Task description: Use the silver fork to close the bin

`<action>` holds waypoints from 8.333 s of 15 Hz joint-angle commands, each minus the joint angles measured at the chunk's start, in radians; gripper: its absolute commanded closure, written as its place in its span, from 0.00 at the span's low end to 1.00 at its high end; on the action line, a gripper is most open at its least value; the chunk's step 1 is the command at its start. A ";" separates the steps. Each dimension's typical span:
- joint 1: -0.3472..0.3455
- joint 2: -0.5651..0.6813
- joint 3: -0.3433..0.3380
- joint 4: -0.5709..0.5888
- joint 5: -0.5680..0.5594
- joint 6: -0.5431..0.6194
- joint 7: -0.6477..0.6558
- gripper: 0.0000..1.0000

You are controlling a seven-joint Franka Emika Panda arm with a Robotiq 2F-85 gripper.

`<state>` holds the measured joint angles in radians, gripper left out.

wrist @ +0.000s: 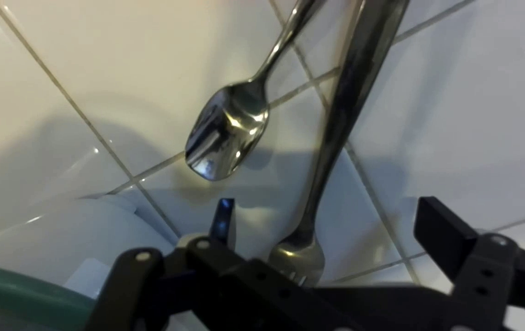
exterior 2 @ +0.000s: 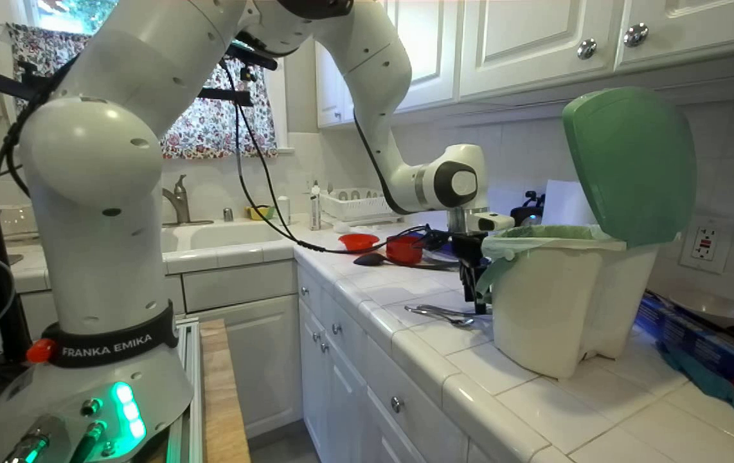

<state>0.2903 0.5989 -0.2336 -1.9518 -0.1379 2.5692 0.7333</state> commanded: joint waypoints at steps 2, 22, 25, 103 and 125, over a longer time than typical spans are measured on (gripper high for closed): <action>-0.003 0.029 -0.007 0.019 -0.033 0.017 0.028 0.09; -0.024 0.021 0.011 0.041 -0.010 0.032 -0.004 0.96; -0.033 0.003 0.031 0.049 0.004 0.042 -0.019 0.96; -0.467 -1.086 0.273 -0.500 0.052 -0.317 -0.143 0.96; -0.535 -1.114 0.293 -0.443 -0.003 -0.139 -0.188 0.96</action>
<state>-0.2332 -0.4932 0.0549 -2.3924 -0.1207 2.3825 0.5468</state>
